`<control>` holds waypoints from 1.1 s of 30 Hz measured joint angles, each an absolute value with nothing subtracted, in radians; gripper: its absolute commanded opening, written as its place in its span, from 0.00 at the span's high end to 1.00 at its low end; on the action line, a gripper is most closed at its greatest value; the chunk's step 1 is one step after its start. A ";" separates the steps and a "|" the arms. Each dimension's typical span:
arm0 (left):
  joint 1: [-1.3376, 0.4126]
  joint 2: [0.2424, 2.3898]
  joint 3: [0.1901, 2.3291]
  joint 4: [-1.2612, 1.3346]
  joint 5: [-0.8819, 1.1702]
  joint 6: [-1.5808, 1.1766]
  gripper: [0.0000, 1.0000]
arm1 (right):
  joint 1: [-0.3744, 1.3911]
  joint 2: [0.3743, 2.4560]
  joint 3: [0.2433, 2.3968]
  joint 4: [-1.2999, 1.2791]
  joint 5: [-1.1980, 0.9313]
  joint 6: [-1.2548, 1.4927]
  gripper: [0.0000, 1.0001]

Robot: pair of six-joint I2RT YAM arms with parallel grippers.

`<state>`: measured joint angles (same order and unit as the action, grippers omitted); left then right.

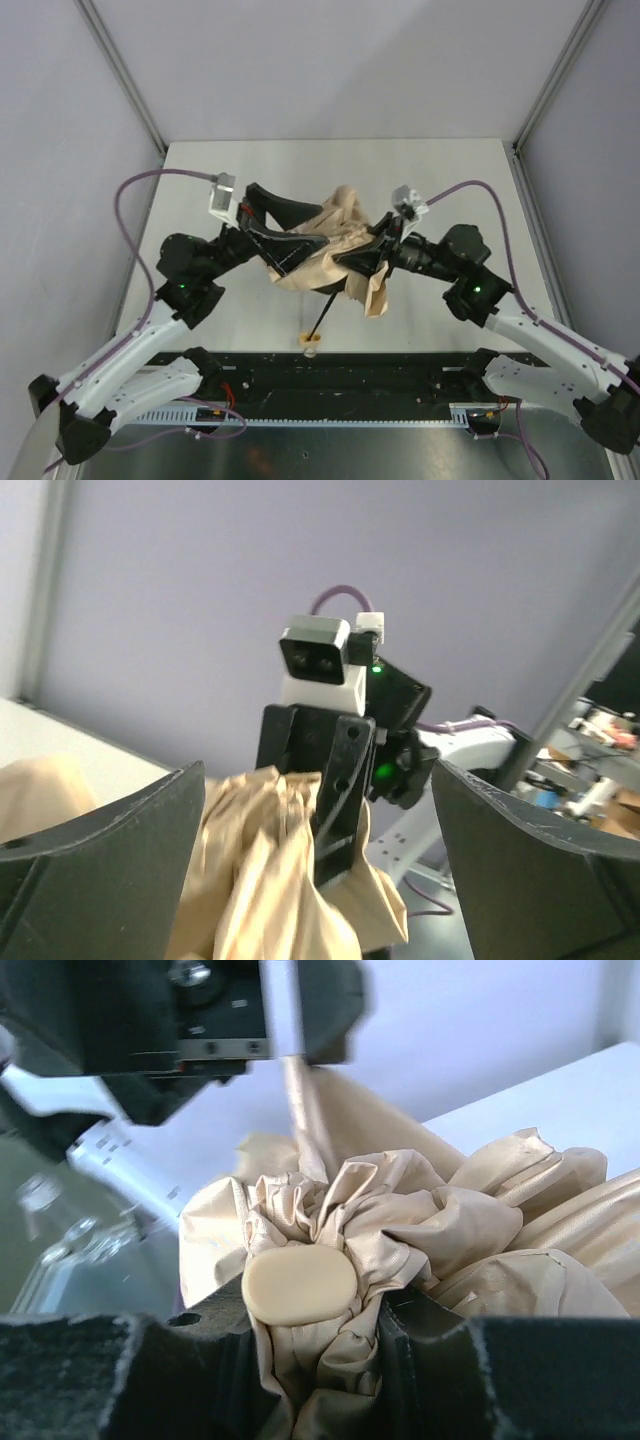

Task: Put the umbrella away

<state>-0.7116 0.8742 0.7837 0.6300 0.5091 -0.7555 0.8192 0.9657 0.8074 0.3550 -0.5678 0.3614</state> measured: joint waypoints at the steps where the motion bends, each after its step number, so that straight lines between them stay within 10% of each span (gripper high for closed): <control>1: -0.703 0.852 0.807 0.560 0.494 -0.718 0.08 | 0.799 0.942 0.807 0.336 -0.537 0.361 1.00; 26: -0.967 0.915 0.871 0.038 0.031 -0.496 0.15 | 0.883 0.808 0.848 0.058 0.032 0.213 1.00; 33: -1.028 1.002 0.947 -0.016 -0.118 -0.399 0.83 | 0.907 0.807 0.866 0.033 0.091 0.185 1.00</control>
